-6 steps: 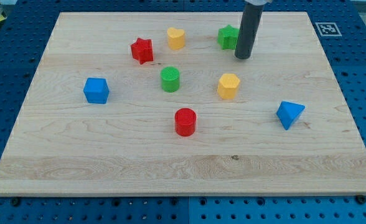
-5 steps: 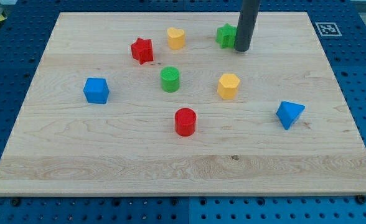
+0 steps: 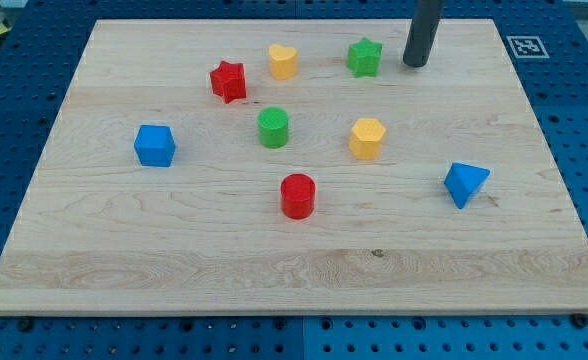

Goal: Slide the green star towards the center

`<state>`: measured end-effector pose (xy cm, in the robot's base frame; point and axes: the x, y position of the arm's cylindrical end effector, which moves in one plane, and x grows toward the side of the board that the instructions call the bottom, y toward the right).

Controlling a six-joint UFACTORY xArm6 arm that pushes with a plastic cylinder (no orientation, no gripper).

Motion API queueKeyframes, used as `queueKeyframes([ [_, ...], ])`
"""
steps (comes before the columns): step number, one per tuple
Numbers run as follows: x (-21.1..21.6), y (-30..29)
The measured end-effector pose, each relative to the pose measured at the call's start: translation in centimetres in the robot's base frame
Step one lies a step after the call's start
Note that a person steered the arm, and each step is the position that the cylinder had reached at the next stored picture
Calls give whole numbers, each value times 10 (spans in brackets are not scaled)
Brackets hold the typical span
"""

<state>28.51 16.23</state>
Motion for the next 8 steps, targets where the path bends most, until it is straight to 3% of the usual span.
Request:
queueKeyframes([
  [2,3,-6],
  [6,-21,-70],
  [8,-45,-71],
])
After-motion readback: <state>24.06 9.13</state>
